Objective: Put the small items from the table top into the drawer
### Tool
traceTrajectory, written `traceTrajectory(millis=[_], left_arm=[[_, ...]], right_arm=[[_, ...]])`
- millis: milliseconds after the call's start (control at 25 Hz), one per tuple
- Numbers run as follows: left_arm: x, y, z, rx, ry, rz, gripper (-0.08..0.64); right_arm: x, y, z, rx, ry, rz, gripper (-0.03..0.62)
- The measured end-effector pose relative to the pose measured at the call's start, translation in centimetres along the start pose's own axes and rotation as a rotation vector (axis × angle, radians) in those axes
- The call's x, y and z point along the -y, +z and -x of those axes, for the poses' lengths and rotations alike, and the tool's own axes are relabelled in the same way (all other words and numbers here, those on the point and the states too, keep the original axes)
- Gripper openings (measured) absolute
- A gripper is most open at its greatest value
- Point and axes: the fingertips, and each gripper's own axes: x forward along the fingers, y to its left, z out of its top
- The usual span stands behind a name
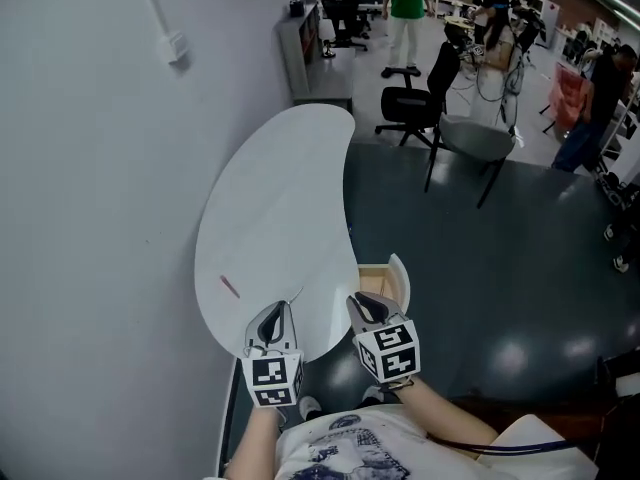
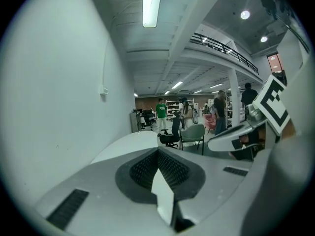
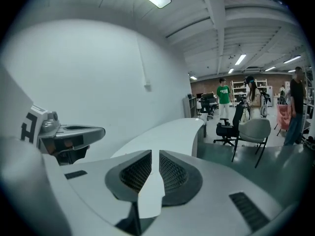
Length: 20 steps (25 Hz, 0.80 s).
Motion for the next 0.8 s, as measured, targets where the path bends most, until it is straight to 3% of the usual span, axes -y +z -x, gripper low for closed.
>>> traceTrajectory(millis=[400, 800], left_arm=[[-8.6, -0.6, 4.9, 0.043, 0.025, 0.023, 0.025], [-13.9, -1.8, 7.8, 0.050, 0.043, 0.053, 0.025]], right_arm=[[-9.8, 3.2, -1.3, 0.111, 0.033, 0.047, 0.061], [-15.2, 3.1, -3.2, 0.103, 0.030, 0.072, 0.061]])
